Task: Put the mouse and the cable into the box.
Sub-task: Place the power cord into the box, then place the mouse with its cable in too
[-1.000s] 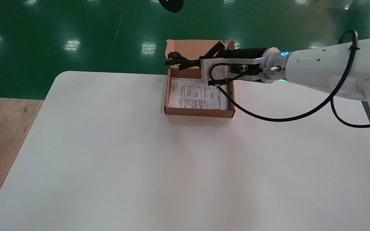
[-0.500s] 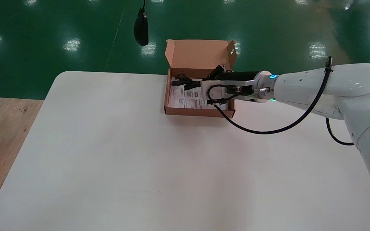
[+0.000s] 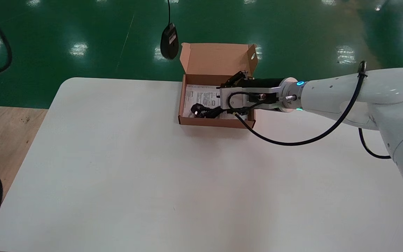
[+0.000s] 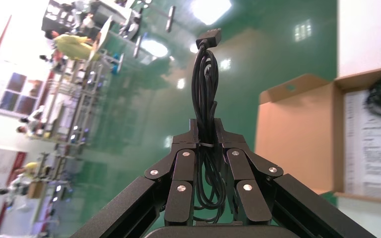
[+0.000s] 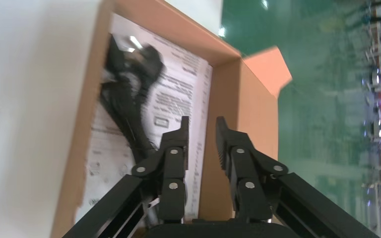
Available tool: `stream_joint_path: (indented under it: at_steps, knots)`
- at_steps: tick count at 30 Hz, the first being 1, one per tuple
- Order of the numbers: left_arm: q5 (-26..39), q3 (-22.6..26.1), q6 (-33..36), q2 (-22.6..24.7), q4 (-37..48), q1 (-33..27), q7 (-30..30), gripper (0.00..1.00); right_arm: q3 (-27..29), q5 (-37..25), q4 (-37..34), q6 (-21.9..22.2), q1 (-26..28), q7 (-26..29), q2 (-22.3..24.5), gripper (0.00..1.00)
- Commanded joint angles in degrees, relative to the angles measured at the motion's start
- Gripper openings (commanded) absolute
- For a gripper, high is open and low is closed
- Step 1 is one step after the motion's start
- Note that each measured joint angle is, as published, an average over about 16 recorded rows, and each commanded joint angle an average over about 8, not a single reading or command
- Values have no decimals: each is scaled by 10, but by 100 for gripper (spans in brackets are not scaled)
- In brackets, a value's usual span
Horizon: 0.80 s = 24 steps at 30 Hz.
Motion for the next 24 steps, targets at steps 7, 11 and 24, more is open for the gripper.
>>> stream_joint_path:
  at_steps: [7, 11, 24]
  knots:
    - [-28, -14, -7, 46, 53, 41, 40, 0, 15, 28, -33, -59, 50, 9, 61, 100]
    - [-51, -26, -43, 68, 73, 85, 53, 0, 19, 34, -47, -102, 82, 9, 111, 100]
    - [-182, -32, -137, 80, 38, 271, -137, 3, 2, 7, -77, -152, 145, 3, 225, 100]
